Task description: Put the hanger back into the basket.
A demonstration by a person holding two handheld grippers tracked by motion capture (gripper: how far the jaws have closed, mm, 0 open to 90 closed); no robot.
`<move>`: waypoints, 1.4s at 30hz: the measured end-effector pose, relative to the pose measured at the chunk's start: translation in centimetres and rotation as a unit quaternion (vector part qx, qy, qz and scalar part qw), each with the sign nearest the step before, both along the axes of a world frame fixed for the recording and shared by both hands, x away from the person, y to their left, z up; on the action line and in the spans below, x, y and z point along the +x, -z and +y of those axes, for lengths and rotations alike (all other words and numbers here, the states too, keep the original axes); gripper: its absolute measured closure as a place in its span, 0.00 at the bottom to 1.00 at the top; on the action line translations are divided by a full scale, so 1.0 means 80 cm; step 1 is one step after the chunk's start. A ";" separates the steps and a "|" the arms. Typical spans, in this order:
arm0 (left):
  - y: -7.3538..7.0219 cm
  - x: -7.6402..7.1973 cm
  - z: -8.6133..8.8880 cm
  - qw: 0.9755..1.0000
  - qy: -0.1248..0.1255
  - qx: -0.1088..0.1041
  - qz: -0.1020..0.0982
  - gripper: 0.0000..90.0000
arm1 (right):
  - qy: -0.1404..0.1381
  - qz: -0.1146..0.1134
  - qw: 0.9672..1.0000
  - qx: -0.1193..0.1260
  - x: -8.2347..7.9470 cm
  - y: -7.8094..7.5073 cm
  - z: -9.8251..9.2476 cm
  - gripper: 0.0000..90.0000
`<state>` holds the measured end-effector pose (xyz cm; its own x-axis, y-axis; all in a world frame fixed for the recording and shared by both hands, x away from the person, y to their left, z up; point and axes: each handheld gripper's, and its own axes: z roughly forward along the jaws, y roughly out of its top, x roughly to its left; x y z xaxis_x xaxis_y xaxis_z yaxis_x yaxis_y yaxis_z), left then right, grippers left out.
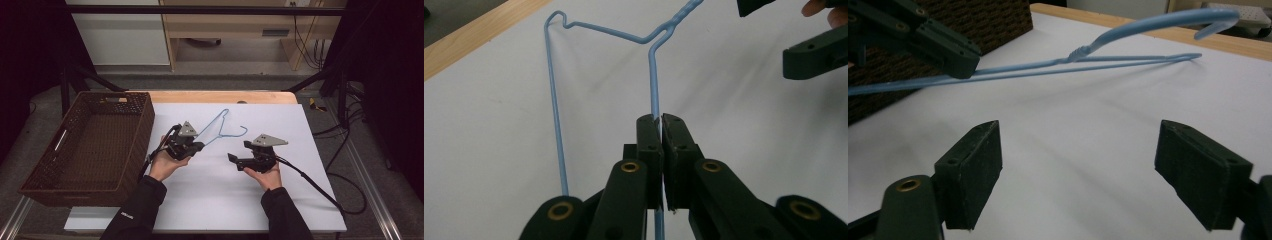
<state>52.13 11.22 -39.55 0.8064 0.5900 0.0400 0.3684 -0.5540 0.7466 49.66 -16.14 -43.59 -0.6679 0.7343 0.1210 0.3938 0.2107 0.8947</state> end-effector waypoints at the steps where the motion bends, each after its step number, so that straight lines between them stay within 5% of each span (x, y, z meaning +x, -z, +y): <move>1: 0.000 0.000 0.000 1.000 0.000 0.000 -0.001 0.97 | 0.003 -0.001 1.000 0.004 0.002 0.000 0.002 0.23; 12: 0.006 -0.002 0.000 1.000 0.000 0.005 0.002 0.97 | 0.013 -0.009 1.000 0.026 0.021 -0.001 0.014 0.36; 36: 0.024 -0.005 0.002 1.000 0.006 0.013 0.015 0.97 | -0.017 -0.014 0.999 0.042 0.034 0.005 0.030 0.93; 42: 0.027 -0.004 0.003 1.000 0.008 0.020 0.020 0.97 | -0.023 -0.008 0.999 0.043 0.035 0.006 0.030 0.94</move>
